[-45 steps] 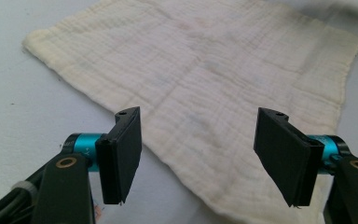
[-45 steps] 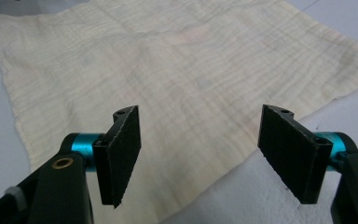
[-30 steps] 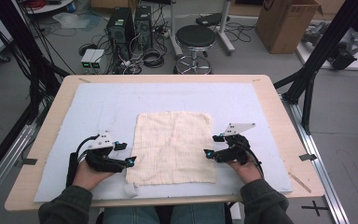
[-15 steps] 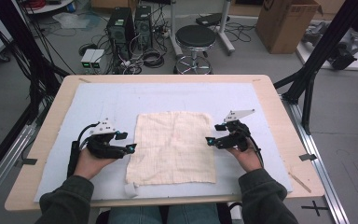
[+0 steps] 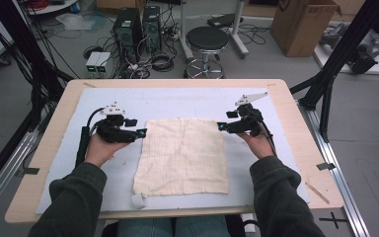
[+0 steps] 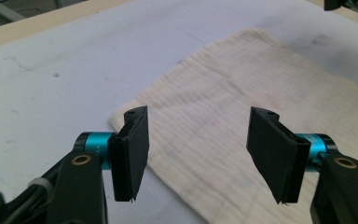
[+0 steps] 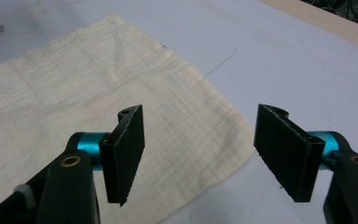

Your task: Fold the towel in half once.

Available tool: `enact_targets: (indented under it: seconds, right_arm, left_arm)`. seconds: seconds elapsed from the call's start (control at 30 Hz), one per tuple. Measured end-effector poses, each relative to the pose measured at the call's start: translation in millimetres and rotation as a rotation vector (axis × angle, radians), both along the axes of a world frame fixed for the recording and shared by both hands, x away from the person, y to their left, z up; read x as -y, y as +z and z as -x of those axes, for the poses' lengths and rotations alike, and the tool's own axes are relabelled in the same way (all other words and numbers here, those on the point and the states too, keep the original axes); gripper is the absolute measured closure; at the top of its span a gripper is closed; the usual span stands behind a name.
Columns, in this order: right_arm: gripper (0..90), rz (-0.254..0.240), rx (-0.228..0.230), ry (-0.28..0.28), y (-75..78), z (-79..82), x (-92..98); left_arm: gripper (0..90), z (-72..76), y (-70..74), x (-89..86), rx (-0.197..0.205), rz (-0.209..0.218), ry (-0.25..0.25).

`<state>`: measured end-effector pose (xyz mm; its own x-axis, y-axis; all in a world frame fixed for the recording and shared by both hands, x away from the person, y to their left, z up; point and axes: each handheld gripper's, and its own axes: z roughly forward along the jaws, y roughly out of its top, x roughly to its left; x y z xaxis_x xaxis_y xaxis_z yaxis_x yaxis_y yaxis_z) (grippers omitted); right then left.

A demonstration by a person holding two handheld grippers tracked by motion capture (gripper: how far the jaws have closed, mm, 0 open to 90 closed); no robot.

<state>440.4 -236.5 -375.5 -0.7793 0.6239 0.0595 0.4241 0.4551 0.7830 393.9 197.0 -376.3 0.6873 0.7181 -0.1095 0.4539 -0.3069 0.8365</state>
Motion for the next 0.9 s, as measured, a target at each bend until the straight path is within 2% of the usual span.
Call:
enact_targets:
  seconds: [0.13, 0.2, 0.27, 0.4, 0.53, 0.6, 0.67, 0.77, 0.83, 0.9]
  right_arm:
    - [39.2, -0.001, 0.006, -0.018, -3.4, -10.8, -0.6]
    - [40.5, 0.001, -0.006, -0.055, -9.1, -17.0, -0.1]
    - [40.7, -0.003, -0.023, -0.068, -15.5, -22.6, -0.5]
    - [43.1, -0.008, -0.046, -0.069, -27.4, -31.5, -2.8]
    - [46.9, -0.008, -0.075, -0.091, -37.7, -37.1, -5.1]
    - [47.5, 0.015, -0.090, -0.108, -42.3, -39.5, -4.9]
    - [49.0, 0.025, -0.103, -0.135, -46.1, -42.0, -3.1]
    - [52.3, 0.002, -0.134, -0.158, -50.1, -45.4, 1.2]
    - [53.9, 0.026, -0.136, -0.162, -53.0, -47.0, 0.8]
    - [55.4, 0.037, -0.142, -0.164, -55.1, -47.3, -1.8]
  left_arm:
    - [42.0, -16.7, -2.6, 3.4, 0.013, -0.013, 0.067]
    - [42.7, -25.6, -6.3, 5.0, -0.008, -0.018, 0.081]
    - [43.5, -34.0, -11.2, 6.9, -0.028, -0.008, 0.089]
    - [44.2, -45.6, -26.0, 12.7, -0.064, -0.013, 0.119]
    - [47.2, -54.0, -40.5, 17.6, -0.077, -0.027, 0.148]
    - [48.7, -57.8, -46.5, 19.1, -0.081, -0.040, 0.161]
    - [45.3, -60.3, -51.8, 20.7, -0.076, -0.064, 0.185]
    - [45.3, -64.1, -59.0, 21.5, -0.101, -0.067, 0.189]
    - [47.6, -64.9, -62.9, 22.8, -0.112, -0.070, 0.184]
    - [52.4, -64.9, -65.1, 23.9, -0.117, -0.092, 0.171]
